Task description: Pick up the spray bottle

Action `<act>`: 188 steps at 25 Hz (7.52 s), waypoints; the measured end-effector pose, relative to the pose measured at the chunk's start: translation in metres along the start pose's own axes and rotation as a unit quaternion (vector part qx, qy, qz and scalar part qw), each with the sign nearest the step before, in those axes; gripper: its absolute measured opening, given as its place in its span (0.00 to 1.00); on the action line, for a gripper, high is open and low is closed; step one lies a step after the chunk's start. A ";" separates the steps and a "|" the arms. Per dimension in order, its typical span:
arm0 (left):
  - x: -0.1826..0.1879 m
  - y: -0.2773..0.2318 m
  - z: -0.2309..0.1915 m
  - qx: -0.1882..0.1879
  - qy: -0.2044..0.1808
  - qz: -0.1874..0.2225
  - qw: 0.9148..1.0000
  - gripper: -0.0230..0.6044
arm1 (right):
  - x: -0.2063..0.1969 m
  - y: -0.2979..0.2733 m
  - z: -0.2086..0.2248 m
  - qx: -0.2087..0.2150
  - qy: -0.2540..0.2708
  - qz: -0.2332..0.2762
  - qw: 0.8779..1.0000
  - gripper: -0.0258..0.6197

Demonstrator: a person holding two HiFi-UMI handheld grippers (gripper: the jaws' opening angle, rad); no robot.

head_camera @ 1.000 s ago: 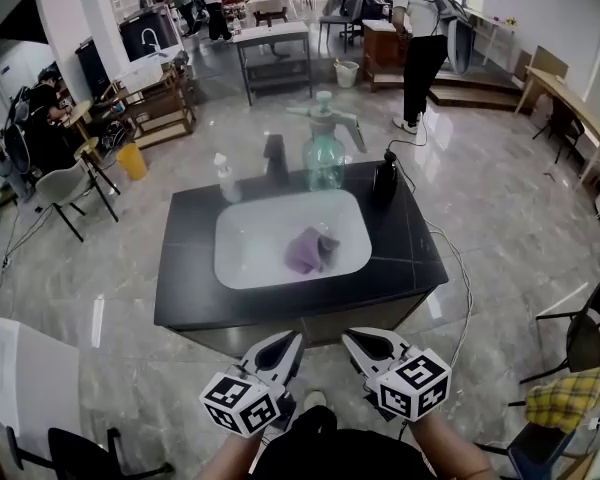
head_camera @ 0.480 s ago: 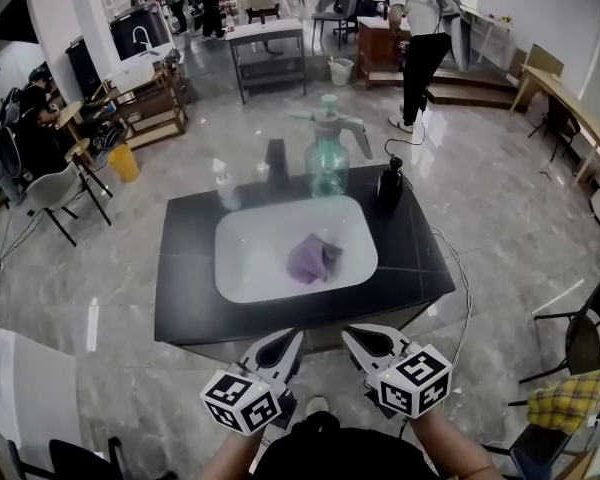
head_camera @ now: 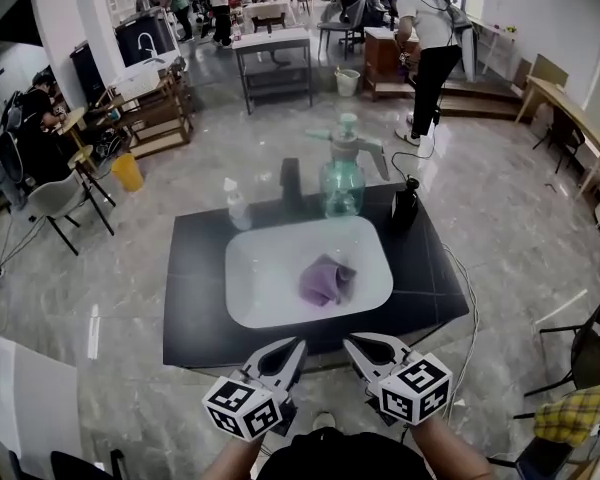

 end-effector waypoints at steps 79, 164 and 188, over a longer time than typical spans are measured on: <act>0.165 -0.297 -0.162 0.045 -0.090 0.031 0.994 0.05 | 0.255 -0.179 0.299 0.031 0.152 0.129 0.979 0.36; 0.193 -0.273 -0.151 0.037 -0.094 0.102 0.990 0.05 | 0.212 -0.151 0.234 0.242 0.187 0.108 0.946 0.20; 0.152 -0.174 -0.082 0.030 -0.083 0.101 0.991 0.04 | 0.165 -0.077 0.143 0.248 0.179 0.086 0.948 0.20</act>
Point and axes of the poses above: the fingertips, and each gripper's own axes: y backward along the fingers, z to its right, x out of its top, the point moved 5 cm from there along y, backward along the fingers, and after that the axes turned 7 degrees about -x, right-handed, at the moved point
